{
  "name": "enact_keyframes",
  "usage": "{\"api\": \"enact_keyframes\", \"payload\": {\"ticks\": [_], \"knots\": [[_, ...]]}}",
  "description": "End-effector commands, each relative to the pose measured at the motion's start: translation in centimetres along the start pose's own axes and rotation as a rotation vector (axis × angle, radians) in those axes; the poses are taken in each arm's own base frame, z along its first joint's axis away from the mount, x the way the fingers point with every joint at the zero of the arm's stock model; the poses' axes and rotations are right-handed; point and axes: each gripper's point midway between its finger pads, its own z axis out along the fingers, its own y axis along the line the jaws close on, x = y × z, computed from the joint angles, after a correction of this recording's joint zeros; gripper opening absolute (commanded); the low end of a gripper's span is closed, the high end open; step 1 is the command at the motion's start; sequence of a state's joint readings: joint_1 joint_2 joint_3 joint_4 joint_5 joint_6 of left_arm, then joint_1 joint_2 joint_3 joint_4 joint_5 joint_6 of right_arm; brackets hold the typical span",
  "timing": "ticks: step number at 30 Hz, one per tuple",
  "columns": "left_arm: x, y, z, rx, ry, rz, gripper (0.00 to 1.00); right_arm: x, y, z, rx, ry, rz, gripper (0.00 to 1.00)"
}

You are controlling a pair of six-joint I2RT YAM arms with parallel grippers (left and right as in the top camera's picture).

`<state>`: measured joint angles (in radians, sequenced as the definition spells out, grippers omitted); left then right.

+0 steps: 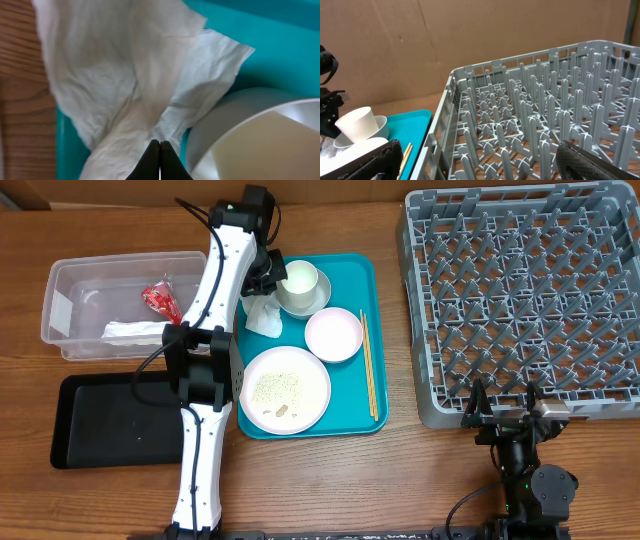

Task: Sort waste into correct bins and load items into the dishwasher
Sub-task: 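Reach the left gripper to the second white napkin and grasp it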

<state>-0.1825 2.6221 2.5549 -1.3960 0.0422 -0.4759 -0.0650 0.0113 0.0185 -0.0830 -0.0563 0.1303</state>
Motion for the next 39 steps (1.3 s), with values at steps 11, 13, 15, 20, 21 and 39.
{"api": "enact_keyframes", "payload": {"ticks": [11, 13, 15, 20, 21, 39], "knots": [[1.1, -3.7, 1.0, 0.113, 0.034, 0.027, 0.04, 0.2, 0.0, 0.0, -0.006, 0.0, 0.003, 1.0], [1.1, -4.1, 1.0, 0.117, 0.028, 0.036, 0.04, 0.2, 0.0, 0.0, -0.006, 0.0, 0.003, 1.0], [1.2, -4.5, 1.0, 0.122, 0.024, 0.042, 0.04, 0.2, 0.0, 0.0, -0.006, 0.0, 0.003, 1.0], [1.2, -4.9, 1.0, 0.119, 0.015, 0.053, 0.04, 0.2, 0.0, 0.0, -0.006, 0.0, 0.003, 1.0], [1.2, -4.7, 1.0, 0.108, 0.01, 0.058, 0.04, 0.2, 0.0, 0.0, -0.006, 0.0, 0.003, 1.0], [0.6, 1.9, -1.8, -0.085, -0.001, 0.031, 0.38, 0.2, 0.0, 0.0, -0.006, 0.0, 0.003, 1.0]]}}
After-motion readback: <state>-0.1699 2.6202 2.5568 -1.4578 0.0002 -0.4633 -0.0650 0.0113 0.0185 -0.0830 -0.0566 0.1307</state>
